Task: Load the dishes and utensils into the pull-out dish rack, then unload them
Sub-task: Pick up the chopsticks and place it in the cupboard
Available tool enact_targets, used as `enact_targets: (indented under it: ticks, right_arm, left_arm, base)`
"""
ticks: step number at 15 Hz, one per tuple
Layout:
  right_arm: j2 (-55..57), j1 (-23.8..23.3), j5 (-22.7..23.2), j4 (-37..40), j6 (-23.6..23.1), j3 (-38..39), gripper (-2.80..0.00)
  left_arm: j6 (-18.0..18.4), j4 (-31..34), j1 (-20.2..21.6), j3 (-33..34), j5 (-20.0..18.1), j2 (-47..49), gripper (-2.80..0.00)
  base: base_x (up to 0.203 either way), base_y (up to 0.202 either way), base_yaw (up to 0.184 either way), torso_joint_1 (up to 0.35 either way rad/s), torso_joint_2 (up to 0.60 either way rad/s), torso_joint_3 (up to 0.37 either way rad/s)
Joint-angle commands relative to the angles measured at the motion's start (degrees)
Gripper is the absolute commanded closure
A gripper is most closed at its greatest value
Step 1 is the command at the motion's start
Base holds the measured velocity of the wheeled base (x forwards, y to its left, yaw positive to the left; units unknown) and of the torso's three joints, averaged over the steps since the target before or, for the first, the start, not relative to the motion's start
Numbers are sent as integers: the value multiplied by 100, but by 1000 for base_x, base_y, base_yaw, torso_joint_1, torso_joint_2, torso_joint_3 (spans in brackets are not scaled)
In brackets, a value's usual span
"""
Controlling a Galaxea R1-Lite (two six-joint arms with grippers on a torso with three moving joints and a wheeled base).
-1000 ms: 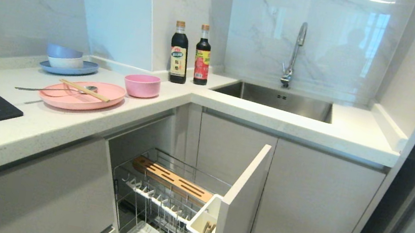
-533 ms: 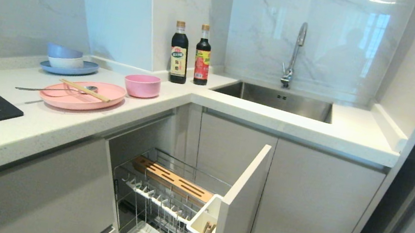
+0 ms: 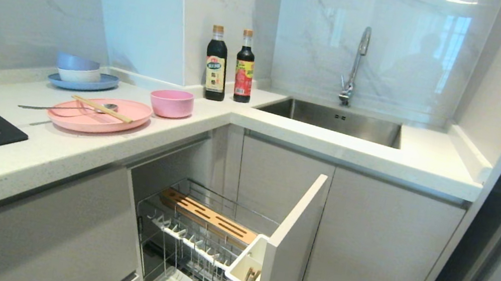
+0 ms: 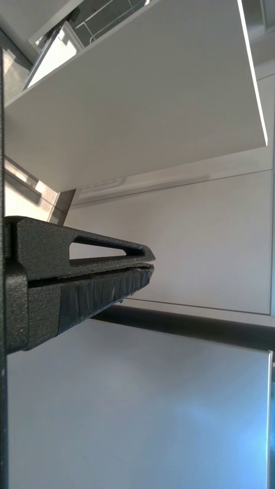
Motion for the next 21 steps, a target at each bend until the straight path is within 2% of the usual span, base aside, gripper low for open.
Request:
enact_targets:
  ticks: [1, 3, 4, 13, 21]
  right_arm:
    - [0, 5, 0, -4, 0, 9, 0]
    - [0, 5, 0, 2, 0, 9, 0]
    - [0, 5, 0, -4, 0, 9, 0]
    - [0, 5, 0, -4, 0, 9, 0]
    - [0, 5, 1, -1, 0, 9, 0]
  left_arm:
    - [-167, -9, 1, 105, 31, 1, 0]
    - [-511, -18, 1, 106, 208, 1, 0]
    - [-561, -24, 1, 106, 259, 1, 0]
    - [-558, -24, 1, 106, 259, 1, 0]
    - [-541, -16, 1, 98, 244, 1, 0]
  base:
    - [0, 0, 0, 0, 0, 0]
    - [0, 0, 0, 0, 0, 0]
    - [0, 0, 0, 0, 0, 0]
    - [0, 0, 0, 0, 0, 0]
    - [0, 0, 0, 3, 3, -169]
